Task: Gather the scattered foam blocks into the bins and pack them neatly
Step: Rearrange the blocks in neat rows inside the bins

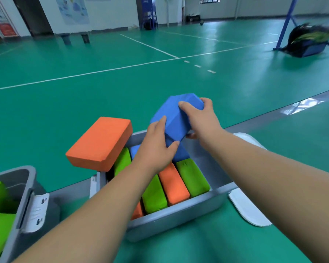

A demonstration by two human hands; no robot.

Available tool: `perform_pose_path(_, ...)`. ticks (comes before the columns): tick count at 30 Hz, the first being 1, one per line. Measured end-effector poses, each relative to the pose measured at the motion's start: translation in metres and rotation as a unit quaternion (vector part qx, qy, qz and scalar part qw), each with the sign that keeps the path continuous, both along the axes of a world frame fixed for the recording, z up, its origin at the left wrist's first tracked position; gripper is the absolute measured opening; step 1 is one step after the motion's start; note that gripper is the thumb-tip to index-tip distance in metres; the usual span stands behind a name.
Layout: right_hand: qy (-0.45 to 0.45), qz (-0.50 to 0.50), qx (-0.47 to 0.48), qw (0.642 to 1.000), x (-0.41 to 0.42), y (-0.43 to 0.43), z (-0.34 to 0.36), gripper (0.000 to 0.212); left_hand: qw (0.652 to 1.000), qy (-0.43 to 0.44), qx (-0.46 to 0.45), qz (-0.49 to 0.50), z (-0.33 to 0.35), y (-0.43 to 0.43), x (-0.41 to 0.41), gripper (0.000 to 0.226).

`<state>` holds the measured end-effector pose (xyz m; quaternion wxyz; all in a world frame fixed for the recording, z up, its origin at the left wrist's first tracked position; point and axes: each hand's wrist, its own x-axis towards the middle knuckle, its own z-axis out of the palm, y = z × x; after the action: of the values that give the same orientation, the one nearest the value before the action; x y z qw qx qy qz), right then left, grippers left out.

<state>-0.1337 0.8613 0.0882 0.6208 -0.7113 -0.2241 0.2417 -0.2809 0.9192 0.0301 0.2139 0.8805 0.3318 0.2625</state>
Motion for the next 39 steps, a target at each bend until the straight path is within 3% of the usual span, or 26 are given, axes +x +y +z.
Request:
perform_pose_path(6, -0.151, -0.06, -0.04, 0.986, 0.038, -0.027, 0.002, 0.075, 0.989, 0.013, -0.11, -0.097, -0.008, -0.019, 0.034, 0.085)
perform_pose_path(13, -0.243, -0.085, -0.098, 0.961, 0.061, -0.045, 0.002, 0.078, 0.959, 0.227, -0.078, -0.148, -0.045, -0.033, 0.049, 0.064)
perform_pose_path(19, -0.352, -0.008, -0.185, 0.918, 0.074, -0.055, -0.004, 0.06, 0.921, 0.338, -0.047, -0.188, -0.076, -0.033, 0.053, 0.063)
perform_pose_path(25, -0.357, 0.085, -0.29, 0.884, 0.082, -0.054, -0.027, 0.055, 0.912, 0.361, -0.039, -0.193, -0.079, -0.033, 0.057, 0.071)
perform_pose_path(27, -0.36, 0.148, -0.359, 0.848, 0.079, -0.053, -0.033, 0.061, 0.916, 0.351, -0.032, -0.194, -0.077, -0.034, 0.056, 0.073)
perform_pose_path(29, -0.322, 0.23, -0.466, 0.791, 0.075, -0.057, -0.045, 0.052, 0.919, 0.349, -0.02, -0.184, -0.076, -0.033, 0.054, 0.071)
perform_pose_path(31, -0.263, 0.307, -0.592, 0.697, 0.066, -0.065, -0.064, 0.035, 0.918, 0.357, -0.023, -0.169, -0.077, -0.03, 0.052, 0.067)
perform_pose_path(33, -0.3, 0.336, -0.649, 0.613, 0.058, -0.068, -0.077, 0.024, 0.916, 0.365, -0.032, -0.164, -0.079, -0.026, 0.049, 0.068)
perform_pose_path(39, -0.332, 0.328, -0.649, 0.601, 0.054, -0.059, -0.069, 0.013, 0.911, 0.374, -0.035, -0.172, -0.071, -0.019, 0.04, 0.065)
